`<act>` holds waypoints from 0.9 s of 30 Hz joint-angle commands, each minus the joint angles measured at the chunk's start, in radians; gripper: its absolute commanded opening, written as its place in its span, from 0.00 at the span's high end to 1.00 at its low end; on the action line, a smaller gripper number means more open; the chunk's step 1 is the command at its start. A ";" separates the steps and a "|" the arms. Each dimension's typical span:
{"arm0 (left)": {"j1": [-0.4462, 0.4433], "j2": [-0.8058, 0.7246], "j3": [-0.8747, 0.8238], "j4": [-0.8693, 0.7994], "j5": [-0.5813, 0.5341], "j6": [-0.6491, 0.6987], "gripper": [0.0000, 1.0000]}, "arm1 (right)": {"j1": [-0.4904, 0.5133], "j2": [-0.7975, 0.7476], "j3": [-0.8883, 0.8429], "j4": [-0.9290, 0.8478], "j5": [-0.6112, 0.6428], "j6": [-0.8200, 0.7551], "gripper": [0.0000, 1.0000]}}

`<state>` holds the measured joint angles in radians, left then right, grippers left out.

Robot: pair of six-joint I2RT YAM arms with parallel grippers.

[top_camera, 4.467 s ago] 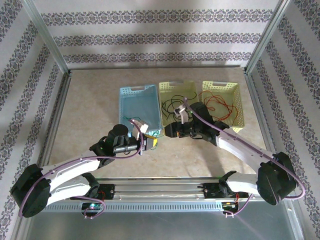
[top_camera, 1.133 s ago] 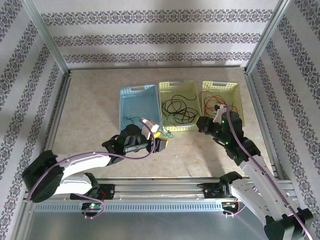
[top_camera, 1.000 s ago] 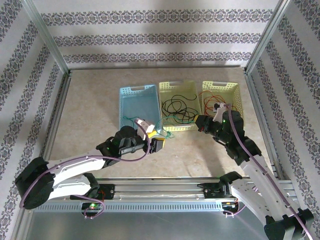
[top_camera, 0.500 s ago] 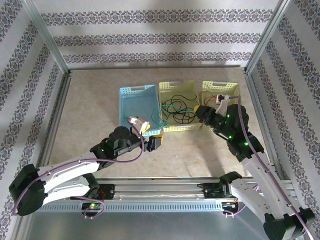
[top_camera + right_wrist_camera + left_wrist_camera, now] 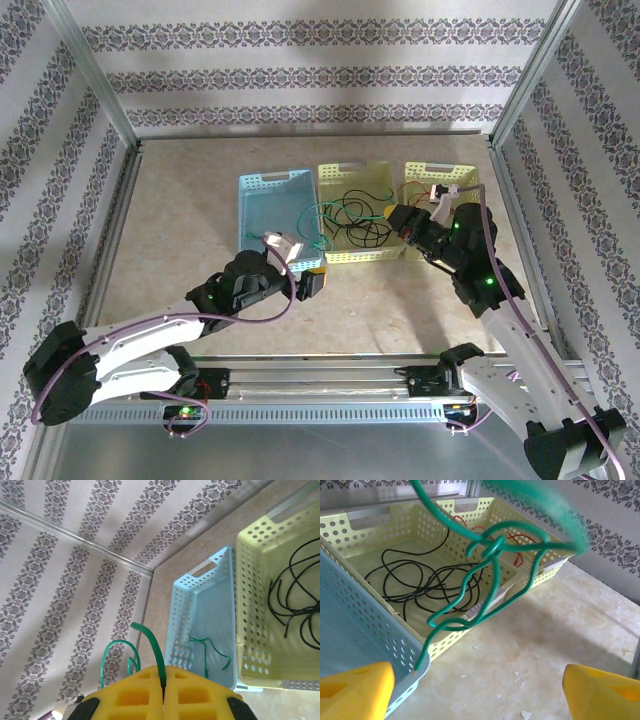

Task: Untangle the cables

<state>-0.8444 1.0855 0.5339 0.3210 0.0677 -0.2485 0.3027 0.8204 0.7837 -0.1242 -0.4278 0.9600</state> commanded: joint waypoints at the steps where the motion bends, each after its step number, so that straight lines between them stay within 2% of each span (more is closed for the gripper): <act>1: -0.008 0.032 0.043 0.036 -0.044 0.060 0.13 | -0.011 0.008 0.029 0.057 -0.066 0.044 1.00; 6: -0.008 0.065 0.050 0.103 -0.143 0.099 0.17 | -0.013 0.017 0.033 0.064 -0.104 0.056 1.00; 10: -0.007 0.084 0.076 0.099 -0.158 0.142 0.21 | -0.014 0.020 0.034 0.062 -0.126 0.056 1.00; 16: -0.008 0.090 0.087 0.101 -0.207 0.177 0.31 | -0.014 0.022 0.034 0.060 -0.141 0.057 1.00; 18: -0.008 0.088 0.087 0.095 -0.211 0.178 0.46 | -0.015 0.023 0.037 0.058 -0.145 0.057 1.00; 21: -0.007 0.086 0.089 0.088 -0.204 0.178 0.81 | -0.018 0.023 0.038 0.050 -0.141 0.056 1.00; 23: -0.008 0.084 0.089 0.079 -0.210 0.173 0.95 | -0.025 0.023 0.040 0.046 -0.132 0.057 1.00; 24: -0.008 0.079 0.087 0.074 -0.212 0.168 1.00 | -0.029 0.022 0.041 0.045 -0.124 0.055 1.00; 27: -0.007 0.059 0.076 0.056 -0.196 0.146 1.00 | -0.044 0.009 0.047 0.012 -0.076 0.036 1.00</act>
<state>-0.8444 1.1721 0.5980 0.3813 -0.1280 -0.0856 0.2745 0.8425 0.7906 -0.1017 -0.5354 0.9997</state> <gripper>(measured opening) 0.046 0.045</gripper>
